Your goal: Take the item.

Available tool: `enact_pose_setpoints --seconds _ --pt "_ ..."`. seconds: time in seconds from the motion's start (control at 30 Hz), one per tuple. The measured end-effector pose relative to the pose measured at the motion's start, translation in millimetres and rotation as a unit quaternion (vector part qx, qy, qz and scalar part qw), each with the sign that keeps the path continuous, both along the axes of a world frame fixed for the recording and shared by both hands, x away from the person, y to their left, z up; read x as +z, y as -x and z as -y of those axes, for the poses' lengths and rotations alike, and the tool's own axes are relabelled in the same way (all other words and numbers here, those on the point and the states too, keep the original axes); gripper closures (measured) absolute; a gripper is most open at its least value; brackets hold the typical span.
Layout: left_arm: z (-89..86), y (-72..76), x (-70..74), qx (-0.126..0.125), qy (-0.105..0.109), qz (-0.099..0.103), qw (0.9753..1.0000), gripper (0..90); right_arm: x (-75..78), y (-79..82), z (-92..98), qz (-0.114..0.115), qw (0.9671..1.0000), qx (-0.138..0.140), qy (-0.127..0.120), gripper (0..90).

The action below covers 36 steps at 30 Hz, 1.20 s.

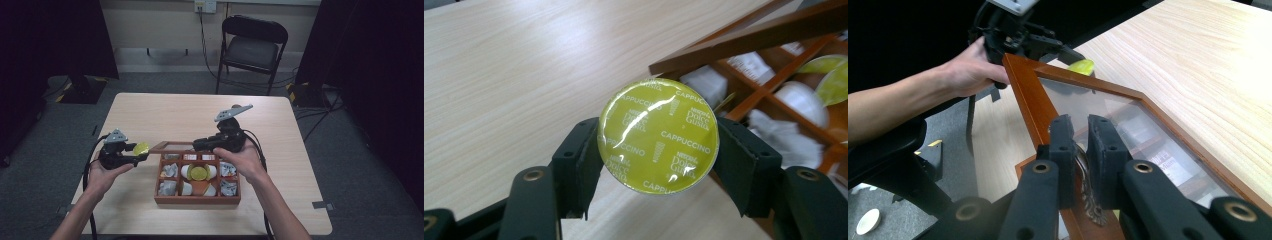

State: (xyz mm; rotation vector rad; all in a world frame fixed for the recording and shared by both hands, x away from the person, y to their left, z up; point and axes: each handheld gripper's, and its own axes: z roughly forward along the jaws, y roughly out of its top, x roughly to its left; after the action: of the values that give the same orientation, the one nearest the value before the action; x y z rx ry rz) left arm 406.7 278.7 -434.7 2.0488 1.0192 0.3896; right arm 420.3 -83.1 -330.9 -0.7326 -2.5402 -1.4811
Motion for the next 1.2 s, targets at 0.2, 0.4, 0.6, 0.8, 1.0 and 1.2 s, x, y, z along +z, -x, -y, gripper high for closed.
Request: enact_pose_setpoints --seconds 0.2,0.4,0.6,0.8,1.0,1.2 --pt "-1.7 -7.4 -18.2 0.004 0.001 -0.02 0.9998 38.2 -0.3 0.1 0.1 0.0 1.0 0.0 0.0 81.5" --pt "-0.6 -6.5 -29.2 0.0 -0.008 -0.033 0.9994 38.1 -0.4 0.2 0.1 -0.001 1.0 0.0 0.0 81.5" --pt "4.7 -8.0 -38.2 -0.006 -0.025 -0.043 0.9987 38.2 -0.7 0.5 0.2 -0.002 1.0 0.001 -0.001 81.5" --pt "10.7 -9.2 -45.0 -0.013 -0.033 -0.054 0.9979 38.1 -0.9 0.4 0.3 -0.003 1.0 0.0 -0.001 81.5" --pt "14.6 -11.1 -46.8 -0.016 -0.03 -0.054 0.9979 38.1 -1.0 0.5 0.2 -0.003 1.0 0.0 -0.001 81.5" --pt "14.9 -12.0 -47.4 -0.007 -0.032 -0.049 0.9983 38.0 -0.9 0.6 0.1 -0.003 1.0 0.0 -0.001 81.5"
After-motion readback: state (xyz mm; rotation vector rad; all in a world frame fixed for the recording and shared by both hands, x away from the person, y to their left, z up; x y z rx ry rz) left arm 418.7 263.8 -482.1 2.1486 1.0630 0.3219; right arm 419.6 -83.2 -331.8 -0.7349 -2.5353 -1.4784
